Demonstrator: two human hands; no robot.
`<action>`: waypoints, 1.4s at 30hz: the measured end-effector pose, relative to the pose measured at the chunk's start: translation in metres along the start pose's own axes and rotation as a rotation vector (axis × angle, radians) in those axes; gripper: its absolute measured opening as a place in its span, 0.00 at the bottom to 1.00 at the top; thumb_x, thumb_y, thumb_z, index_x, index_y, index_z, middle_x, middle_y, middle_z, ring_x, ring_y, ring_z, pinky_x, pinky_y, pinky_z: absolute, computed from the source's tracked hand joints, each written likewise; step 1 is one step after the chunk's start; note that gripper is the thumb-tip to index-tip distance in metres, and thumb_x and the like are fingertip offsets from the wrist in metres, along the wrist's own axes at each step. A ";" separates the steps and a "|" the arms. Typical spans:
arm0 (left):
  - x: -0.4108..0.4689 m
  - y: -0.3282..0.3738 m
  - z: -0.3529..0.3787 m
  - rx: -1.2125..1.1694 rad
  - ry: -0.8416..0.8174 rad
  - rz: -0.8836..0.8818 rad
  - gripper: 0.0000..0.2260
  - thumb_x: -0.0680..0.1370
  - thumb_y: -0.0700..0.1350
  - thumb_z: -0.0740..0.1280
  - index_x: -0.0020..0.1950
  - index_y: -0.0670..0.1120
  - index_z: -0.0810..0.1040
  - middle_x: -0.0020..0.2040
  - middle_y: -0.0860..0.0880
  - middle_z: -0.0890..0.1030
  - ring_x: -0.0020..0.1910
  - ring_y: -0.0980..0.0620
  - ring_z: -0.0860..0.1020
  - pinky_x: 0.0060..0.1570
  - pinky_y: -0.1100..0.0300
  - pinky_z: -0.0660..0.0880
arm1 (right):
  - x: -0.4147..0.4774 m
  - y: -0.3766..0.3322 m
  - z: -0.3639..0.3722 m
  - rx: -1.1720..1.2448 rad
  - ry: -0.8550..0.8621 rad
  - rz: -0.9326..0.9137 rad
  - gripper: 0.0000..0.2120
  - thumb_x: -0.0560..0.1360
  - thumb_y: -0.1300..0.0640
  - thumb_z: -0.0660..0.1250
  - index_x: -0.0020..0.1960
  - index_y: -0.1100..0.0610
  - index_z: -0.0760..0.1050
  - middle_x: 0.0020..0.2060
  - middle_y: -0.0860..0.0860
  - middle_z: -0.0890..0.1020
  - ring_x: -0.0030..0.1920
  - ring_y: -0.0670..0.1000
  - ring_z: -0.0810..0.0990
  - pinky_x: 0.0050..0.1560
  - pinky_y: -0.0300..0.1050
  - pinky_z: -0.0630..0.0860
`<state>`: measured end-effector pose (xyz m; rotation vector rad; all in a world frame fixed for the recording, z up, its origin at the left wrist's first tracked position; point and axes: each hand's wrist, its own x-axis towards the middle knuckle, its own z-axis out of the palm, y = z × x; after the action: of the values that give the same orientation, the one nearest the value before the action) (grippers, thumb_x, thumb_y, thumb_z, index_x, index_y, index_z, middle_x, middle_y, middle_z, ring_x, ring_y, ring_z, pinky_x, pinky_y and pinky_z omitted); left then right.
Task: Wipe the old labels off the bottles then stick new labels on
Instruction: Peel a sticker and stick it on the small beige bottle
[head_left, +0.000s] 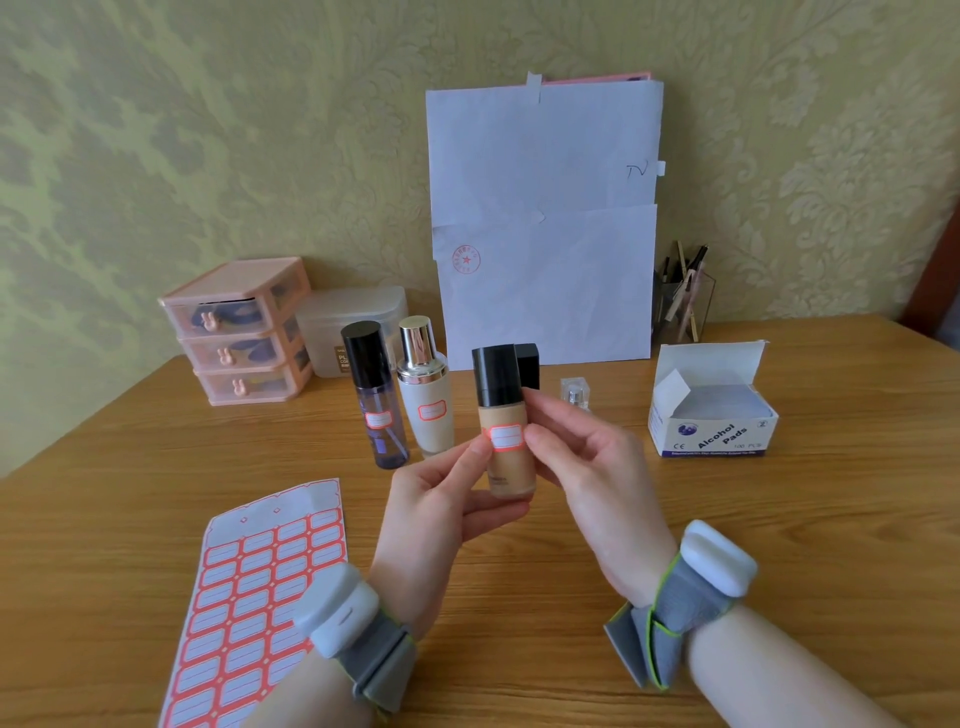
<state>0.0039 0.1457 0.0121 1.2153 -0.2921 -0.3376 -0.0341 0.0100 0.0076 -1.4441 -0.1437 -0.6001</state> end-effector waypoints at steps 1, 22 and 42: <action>0.000 0.000 0.000 -0.001 0.004 -0.002 0.10 0.80 0.45 0.66 0.50 0.44 0.88 0.50 0.38 0.86 0.48 0.38 0.86 0.42 0.56 0.83 | 0.000 0.000 0.000 0.001 0.002 0.003 0.19 0.80 0.66 0.62 0.60 0.46 0.81 0.55 0.46 0.85 0.59 0.46 0.82 0.59 0.41 0.78; 0.005 -0.007 -0.003 0.010 0.005 0.012 0.10 0.83 0.42 0.64 0.53 0.42 0.85 0.49 0.40 0.87 0.48 0.39 0.86 0.44 0.55 0.84 | 0.000 -0.001 0.000 -0.037 -0.027 -0.023 0.23 0.80 0.69 0.59 0.59 0.44 0.80 0.55 0.43 0.85 0.60 0.44 0.82 0.59 0.39 0.78; 0.010 -0.010 -0.010 0.369 0.172 0.157 0.06 0.80 0.40 0.68 0.52 0.48 0.84 0.48 0.50 0.86 0.48 0.50 0.85 0.46 0.57 0.83 | -0.003 0.011 0.002 -0.333 0.048 0.025 0.14 0.70 0.57 0.77 0.50 0.41 0.81 0.45 0.40 0.86 0.48 0.41 0.85 0.52 0.43 0.81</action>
<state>0.0160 0.1469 -0.0001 1.5632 -0.3064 -0.0405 -0.0311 0.0125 -0.0033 -1.7485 0.0142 -0.6596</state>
